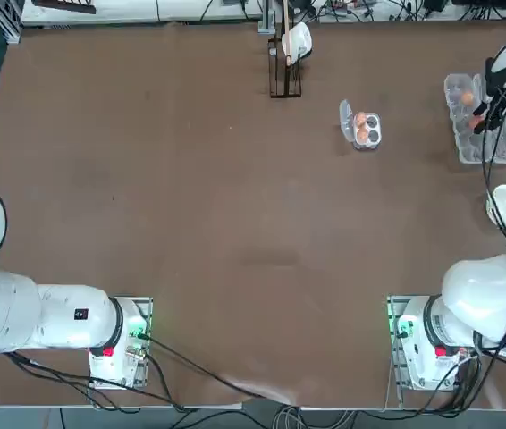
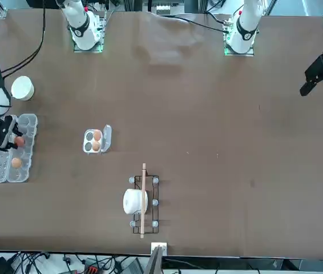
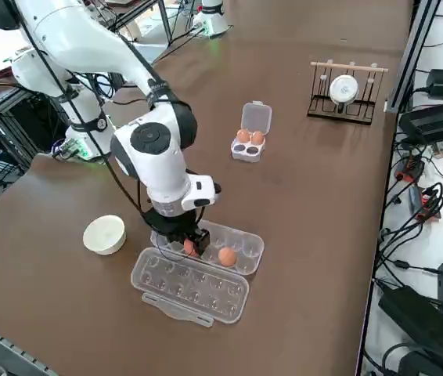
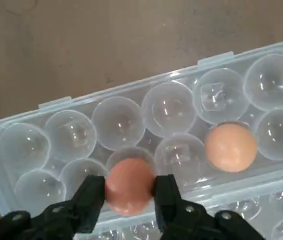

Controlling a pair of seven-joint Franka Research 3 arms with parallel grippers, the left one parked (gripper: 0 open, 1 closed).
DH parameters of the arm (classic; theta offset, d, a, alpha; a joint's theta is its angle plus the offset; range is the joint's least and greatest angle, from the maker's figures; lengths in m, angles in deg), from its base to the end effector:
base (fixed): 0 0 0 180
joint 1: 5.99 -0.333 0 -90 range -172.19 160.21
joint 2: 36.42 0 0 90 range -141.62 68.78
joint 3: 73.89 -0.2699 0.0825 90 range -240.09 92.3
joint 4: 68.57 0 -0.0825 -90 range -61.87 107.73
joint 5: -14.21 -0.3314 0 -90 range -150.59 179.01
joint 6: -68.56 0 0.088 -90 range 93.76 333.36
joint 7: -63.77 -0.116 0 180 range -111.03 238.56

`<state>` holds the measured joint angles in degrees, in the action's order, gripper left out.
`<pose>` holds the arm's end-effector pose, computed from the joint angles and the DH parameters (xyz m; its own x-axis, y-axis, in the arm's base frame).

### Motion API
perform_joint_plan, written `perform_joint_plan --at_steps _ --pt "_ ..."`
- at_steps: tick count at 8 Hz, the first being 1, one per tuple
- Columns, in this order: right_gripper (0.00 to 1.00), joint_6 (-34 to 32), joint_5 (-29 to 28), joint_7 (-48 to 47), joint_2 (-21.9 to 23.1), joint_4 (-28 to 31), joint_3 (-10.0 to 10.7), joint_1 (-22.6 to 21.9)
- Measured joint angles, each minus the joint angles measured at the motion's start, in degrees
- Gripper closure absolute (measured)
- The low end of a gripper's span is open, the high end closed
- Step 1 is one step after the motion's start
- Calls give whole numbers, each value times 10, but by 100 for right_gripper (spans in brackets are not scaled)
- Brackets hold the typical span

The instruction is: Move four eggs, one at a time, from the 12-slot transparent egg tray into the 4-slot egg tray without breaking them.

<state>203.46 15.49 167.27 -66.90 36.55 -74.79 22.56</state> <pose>0.5181 -0.2724 0.2277 0.2311 0.9729 -0.0046 0.9728 -0.2311 -0.0136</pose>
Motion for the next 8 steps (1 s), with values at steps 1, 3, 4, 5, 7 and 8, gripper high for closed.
perform_joint_plan --at_steps 1,3,4,5,7,8 --pt "42 -30 -3 -4 2 -14 -2 0" --pt "43 -100 -7 -38 27 -31 -8 -3" --pt "44 -133 -7 -61 49 -33 -12 -7" --pt "44 -162 -8 -88 71 -33 -14 -15" --pt "44 -223 -11 -173 108 -31 -15 -48" --pt "44 -238 -12 -229 124 -26 -17 -74"
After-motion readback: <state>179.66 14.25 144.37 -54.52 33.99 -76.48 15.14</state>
